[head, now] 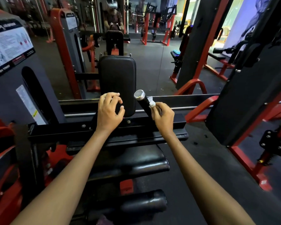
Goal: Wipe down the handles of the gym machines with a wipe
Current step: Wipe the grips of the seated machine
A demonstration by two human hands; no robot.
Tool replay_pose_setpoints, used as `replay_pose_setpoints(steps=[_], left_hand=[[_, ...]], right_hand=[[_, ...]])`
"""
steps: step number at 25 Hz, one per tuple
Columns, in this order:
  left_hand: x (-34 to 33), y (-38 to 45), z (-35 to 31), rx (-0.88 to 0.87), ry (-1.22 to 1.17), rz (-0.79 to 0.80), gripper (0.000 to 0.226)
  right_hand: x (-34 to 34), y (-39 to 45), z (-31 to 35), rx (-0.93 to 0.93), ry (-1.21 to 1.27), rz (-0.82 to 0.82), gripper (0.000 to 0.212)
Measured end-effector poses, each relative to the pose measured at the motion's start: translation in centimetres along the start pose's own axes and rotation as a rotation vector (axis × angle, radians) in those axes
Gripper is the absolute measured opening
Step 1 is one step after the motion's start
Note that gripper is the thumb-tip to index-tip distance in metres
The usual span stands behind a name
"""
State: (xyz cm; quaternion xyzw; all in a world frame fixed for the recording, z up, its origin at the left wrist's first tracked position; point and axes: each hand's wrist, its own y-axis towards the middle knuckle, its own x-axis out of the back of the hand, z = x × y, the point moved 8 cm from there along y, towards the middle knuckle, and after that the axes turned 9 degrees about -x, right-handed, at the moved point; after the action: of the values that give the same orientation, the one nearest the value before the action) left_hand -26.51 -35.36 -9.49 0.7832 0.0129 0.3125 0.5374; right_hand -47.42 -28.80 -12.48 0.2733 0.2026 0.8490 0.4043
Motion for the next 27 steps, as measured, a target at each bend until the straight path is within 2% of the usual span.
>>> replay_pose_setpoints(steps=[6, 11, 16, 22, 24, 27], left_hand=[[-0.2, 0.1, 0.1, -0.036, 0.109, -0.061, 0.010], [-0.3, 0.0, 0.0, -0.070, 0.097, -0.028, 0.011], [-0.2, -0.1, 0.0, -0.056, 0.075, 0.016, 0.014], [0.0, -0.1, -0.1, -0.030, 0.068, 0.071, 0.016], [0.0, 0.0, -0.1, -0.024, 0.065, 0.069, 0.016], [-0.1, -0.1, -0.1, -0.050, 0.074, 0.053, 0.015]], right_hand=[[-1.5, 0.9, 3.9, 0.059, 0.181, 0.068, 0.018], [-0.8, 0.8, 2.1, 0.143, 0.115, 0.043, 0.015], [-0.5, 0.5, 0.1, 0.050, -0.016, 0.090, 0.010], [-1.1, 1.9, 3.7, 0.030, 0.088, 0.134, 0.005], [-0.4, 1.9, 2.3, -0.044, 0.113, 0.080, 0.002], [0.8, 2.0, 0.7, -0.171, 0.184, -0.017, 0.013]])
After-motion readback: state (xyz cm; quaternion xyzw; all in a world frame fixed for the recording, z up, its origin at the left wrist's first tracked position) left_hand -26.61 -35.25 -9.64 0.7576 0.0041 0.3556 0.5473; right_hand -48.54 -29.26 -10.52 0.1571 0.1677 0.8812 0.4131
